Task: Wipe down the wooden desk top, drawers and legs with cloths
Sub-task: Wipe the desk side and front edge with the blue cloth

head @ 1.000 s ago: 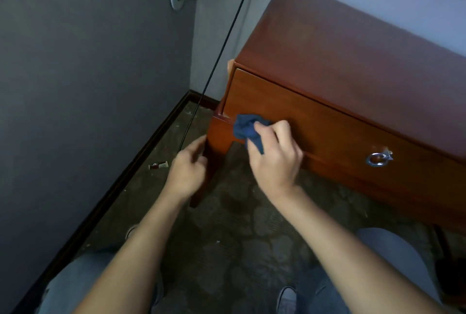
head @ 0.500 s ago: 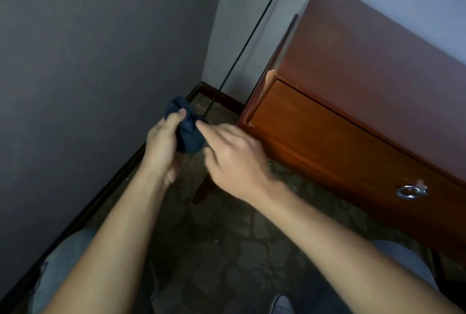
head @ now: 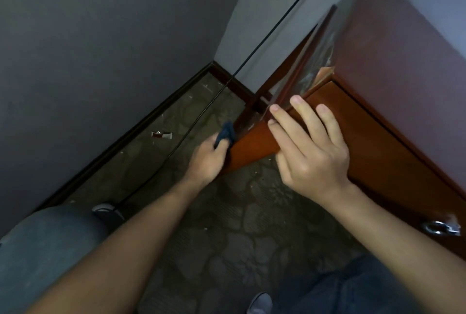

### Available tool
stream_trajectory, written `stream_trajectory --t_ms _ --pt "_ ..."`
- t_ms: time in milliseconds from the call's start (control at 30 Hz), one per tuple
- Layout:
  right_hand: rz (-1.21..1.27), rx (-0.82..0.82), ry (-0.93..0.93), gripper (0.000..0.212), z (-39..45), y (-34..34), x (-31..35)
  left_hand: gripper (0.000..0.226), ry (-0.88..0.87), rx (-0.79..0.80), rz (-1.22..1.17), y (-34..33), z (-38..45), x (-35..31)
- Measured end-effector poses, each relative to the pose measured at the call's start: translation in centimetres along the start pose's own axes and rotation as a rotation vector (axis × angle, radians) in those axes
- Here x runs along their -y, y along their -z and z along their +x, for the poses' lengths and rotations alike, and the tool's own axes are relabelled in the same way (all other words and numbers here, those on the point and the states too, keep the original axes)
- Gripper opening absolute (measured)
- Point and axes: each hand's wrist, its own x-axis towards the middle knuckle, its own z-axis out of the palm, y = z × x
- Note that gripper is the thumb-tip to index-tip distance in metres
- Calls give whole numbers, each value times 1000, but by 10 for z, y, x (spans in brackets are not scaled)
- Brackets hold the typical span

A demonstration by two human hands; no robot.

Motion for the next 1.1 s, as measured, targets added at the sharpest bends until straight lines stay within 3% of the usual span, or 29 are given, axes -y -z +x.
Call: stream_trajectory --t_ms 133,233,433,533,600,767,900,1000,1100 --pt "-52 -31 14 36 -2 -8 2 22 171 -36 0 5 13 31" --pt "-57 -20 24 38 -2 -8 0 19 163 -54 -39 2 18 16" --pt "-67 29 14 40 -1 -4 1 31 -273 -11 -138 -8 -21 -70" --pt "-72 40 7 40 -1 -3 1 27 -446 25 -95 -8 -27 -71" --pt "-61 29 7 40 0 -4 3 27 -380 14 -33 -7 -12 -43" --pt "-85 0 27 40 0 -7 1 19 168 -3 108 5 21 40" --pt "-96 -8 34 39 -1 -9 1 21 260 -36 9 5 38 55" --pt "-95 10 35 40 -2 -9 0 23 151 -15 -47 2 40 34" --pt "-104 48 45 45 -3 -9 1 24 -144 30 -94 0 33 -4"
